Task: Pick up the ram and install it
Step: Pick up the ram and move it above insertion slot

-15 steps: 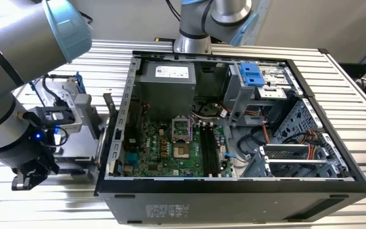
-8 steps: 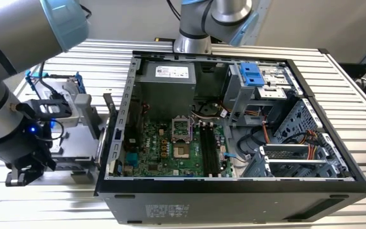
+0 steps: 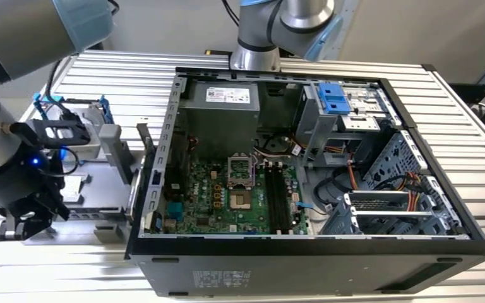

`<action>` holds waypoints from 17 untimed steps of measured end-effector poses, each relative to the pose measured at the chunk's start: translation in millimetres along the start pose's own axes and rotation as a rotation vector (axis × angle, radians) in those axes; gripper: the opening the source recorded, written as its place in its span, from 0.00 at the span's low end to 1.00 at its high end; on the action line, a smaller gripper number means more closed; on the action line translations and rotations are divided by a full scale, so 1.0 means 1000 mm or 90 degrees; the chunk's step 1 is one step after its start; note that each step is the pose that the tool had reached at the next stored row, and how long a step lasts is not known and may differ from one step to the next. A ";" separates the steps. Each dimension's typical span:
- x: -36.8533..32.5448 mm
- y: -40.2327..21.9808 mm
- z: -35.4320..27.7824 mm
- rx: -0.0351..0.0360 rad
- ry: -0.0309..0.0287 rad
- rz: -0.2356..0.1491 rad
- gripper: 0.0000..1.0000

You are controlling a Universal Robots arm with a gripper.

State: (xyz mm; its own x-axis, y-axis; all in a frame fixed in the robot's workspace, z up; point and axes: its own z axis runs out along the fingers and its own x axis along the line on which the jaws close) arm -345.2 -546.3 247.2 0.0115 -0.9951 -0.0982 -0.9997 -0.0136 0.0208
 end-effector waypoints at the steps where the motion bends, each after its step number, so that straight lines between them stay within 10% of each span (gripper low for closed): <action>1: -0.0003 0.0000 -0.0029 0.0000 0.0000 0.000 0.00; 17: -0.0065 0.0014 -0.0658 0.0000 0.0001 0.000 0.00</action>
State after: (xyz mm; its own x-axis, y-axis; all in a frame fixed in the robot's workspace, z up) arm -345.2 -546.3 313.4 0.0115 -0.9951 -0.0981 -0.9997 -0.0136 0.0208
